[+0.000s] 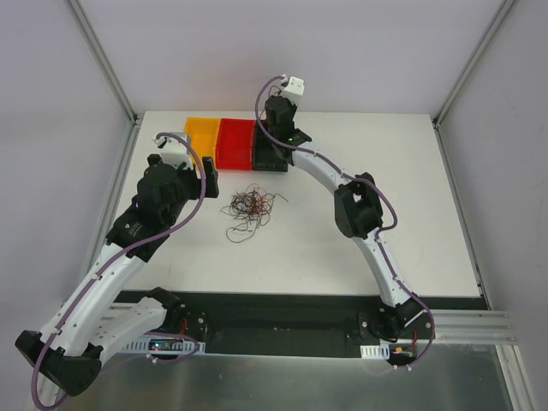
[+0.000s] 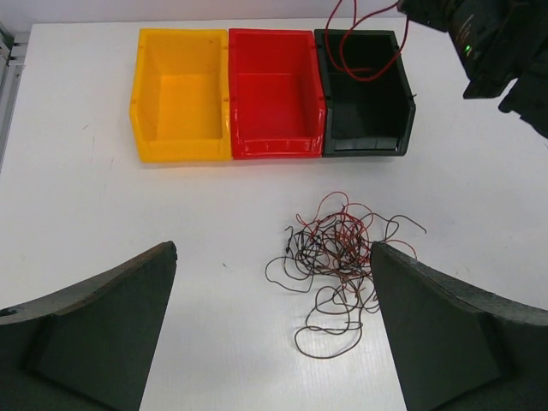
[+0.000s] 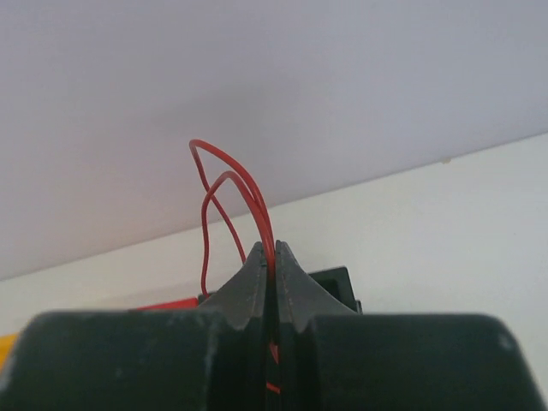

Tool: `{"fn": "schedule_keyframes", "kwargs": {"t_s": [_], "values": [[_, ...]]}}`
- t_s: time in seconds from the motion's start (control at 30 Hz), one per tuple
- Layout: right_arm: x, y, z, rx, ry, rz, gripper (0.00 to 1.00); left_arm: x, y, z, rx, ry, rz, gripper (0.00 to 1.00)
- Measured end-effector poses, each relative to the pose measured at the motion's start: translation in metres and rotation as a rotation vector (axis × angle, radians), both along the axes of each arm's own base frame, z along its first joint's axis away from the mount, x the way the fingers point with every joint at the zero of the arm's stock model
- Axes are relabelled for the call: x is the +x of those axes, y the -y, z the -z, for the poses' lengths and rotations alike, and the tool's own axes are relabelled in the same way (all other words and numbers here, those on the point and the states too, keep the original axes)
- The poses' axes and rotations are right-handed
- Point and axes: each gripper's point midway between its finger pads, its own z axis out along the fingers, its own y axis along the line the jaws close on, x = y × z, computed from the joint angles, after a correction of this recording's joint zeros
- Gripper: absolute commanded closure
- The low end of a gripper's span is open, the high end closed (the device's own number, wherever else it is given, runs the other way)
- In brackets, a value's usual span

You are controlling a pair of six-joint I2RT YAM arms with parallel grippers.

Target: Untangle the cables

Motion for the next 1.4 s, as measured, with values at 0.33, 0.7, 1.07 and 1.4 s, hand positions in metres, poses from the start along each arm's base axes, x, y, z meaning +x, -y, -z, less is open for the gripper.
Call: {"fn": "schedule_keyframes", "kwargs": {"t_s": [0.33, 0.7, 1.07, 1.4], "values": [[0.001, -0.003, 0.031, 0.019, -0.018, -0.045, 1.0, 0.0, 0.0, 0.001, -0.001, -0.002, 0.003, 0.05], [-0.041, 0.004, 0.104, -0.05, -0.142, -0.104, 1.0, -0.001, 0.003, 0.001, -0.007, -0.004, 0.016, 0.05], [-0.052, 0.015, 0.097, -0.061, -0.148, -0.132, 1.0, -0.002, 0.003, -0.001, -0.011, 0.001, 0.02, 0.05], [-0.058, 0.008, 0.084, -0.13, -0.168, -0.216, 1.0, -0.003, 0.005, -0.001, -0.015, 0.0, 0.029, 0.05]]}}
